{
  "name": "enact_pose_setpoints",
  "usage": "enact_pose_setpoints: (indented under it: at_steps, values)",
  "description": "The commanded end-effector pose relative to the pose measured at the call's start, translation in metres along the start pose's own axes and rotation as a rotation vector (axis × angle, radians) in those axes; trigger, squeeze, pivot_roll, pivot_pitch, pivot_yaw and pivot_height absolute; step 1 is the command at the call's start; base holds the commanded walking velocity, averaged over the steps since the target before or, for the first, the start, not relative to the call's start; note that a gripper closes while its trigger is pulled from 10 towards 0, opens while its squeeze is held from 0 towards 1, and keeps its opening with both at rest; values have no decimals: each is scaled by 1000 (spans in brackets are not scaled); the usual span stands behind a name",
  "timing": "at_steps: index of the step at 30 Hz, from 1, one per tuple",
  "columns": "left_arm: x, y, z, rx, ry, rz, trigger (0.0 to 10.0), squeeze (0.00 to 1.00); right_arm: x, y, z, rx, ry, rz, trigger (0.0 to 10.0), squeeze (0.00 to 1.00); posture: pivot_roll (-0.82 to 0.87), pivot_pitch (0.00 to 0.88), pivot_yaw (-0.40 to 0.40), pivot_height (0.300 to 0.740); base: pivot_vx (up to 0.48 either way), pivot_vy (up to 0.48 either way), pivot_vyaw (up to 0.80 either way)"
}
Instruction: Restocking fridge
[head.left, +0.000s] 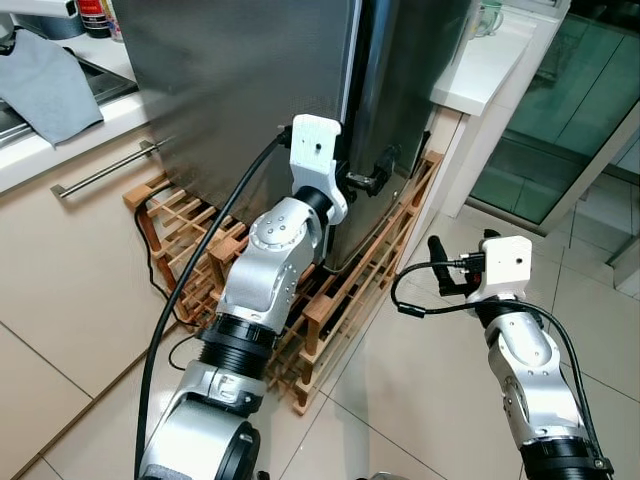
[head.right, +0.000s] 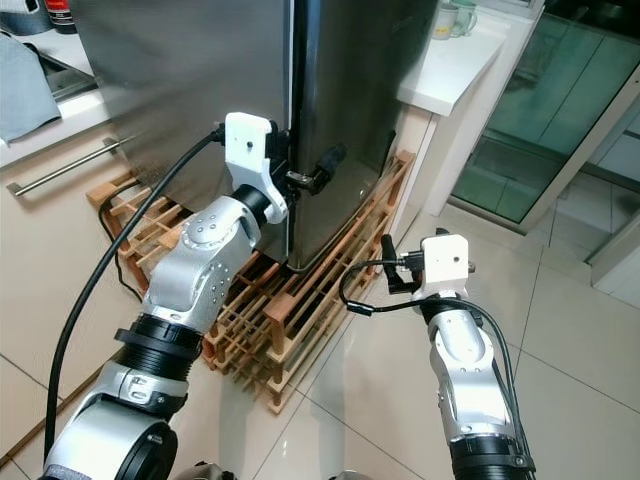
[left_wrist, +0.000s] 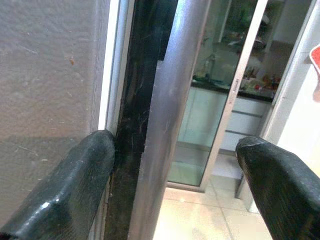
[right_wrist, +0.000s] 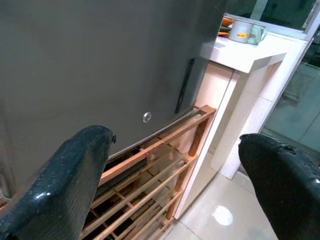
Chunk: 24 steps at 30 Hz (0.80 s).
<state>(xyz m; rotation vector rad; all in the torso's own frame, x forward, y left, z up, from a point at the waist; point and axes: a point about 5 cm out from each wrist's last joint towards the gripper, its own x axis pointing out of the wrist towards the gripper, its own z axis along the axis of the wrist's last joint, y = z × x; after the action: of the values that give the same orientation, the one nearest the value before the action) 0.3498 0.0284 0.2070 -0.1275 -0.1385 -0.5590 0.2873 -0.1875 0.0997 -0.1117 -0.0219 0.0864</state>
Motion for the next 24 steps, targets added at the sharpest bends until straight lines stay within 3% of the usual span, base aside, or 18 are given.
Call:
enact_pose_setpoints:
  at_steps: [1, 4, 5, 6, 8, 9, 11, 12, 14, 16, 17, 18, 20, 21, 23, 24]
  values:
    - [11, -5, 0, 19, 10, 30, 10000, 0, 0, -3, 5, -6, -19, 2, 10000, 118, -76, 0, -55, 740, 0, 0, 0]
    - [16, -7, 1, 23, 7, 31, 10000, 0, 0, -4, 5, -7, -18, 3, 10000, 122, -76, 0, -55, 740, 0, 0, 0]
    - [28, -27, 2, -13, 0, -98, 10000, 0, -8, -5, 1, -5, 13, 31, 10000, 122, -87, 0, -59, 740, 0, 0, 0]
    - [31, -36, 2, -35, -4, -164, 10000, 0, -13, -4, -1, -4, 31, 50, 10000, 122, -90, 0, -58, 740, 0, 0, 0]
    - [32, -42, 2, -50, -6, -205, 10000, 0, -16, -4, -3, -4, 42, 63, 10000, 122, -90, 0, -58, 740, 0, 0, 0]
    - [34, -55, 9, -92, -45, -300, 10000, 0, -26, 0, -14, -12, 104, 137, 10000, 110, -107, 0, -52, 740, 0, 0, 0]
    - [34, -55, 9, -92, -45, -300, 10000, 0, -26, 0, -14, -12, 104, 137, 10000, 110, -107, 0, -52, 740, 0, 0, 0]
    - [35, -63, 14, -116, -76, -358, 10000, 0, -34, 2, -21, -15, 148, 188, 10000, 110, -107, 0, -52, 740, 0, 0, 0]
    - [32, -112, 35, -225, -174, -674, 10000, 0, -47, 3, -34, 6, 227, 224, 10000, 110, -138, 0, -39, 740, 0, 0, 0]
    - [22, -156, 53, -382, -220, -913, 10000, 0, -52, 4, -39, 18, 244, 217, 10000, 106, -146, 0, -37, 740, 0, 0, 0]
    - [17, -172, 61, -461, -233, -986, 10000, 0, -53, 6, -41, 18, 249, 220, 10000, 110, -150, 0, -38, 740, 0, 0, 0]
    - [17, -172, 61, -461, -233, -986, 10000, 0, -53, 6, -41, 18, 249, 220, 10000, 110, -150, 0, -38, 740, 0, 0, 0]
    - [2, -200, 76, -462, -275, -1134, 10000, 0, -55, 12, -48, 0, 261, 247, 10000, 114, -154, 0, -43, 740, 0, 0, 0]
    - [0, -203, 79, -454, -286, -1155, 10000, 0, -56, 15, -52, -7, 266, 255, 10000, 114, -149, 0, -47, 740, 0, 0, 0]
    - [9, -183, 74, -412, -288, -1072, 10000, 0, -57, 25, -55, -19, 266, 273, 10000, 110, -146, 0, -56, 740, 0, 0, 0]
    - [12, -172, 73, -443, -281, -1041, 10000, 0, -56, 27, -56, -22, 263, 275, 10000, 110, -138, 0, -53, 740, 0, 0, 0]
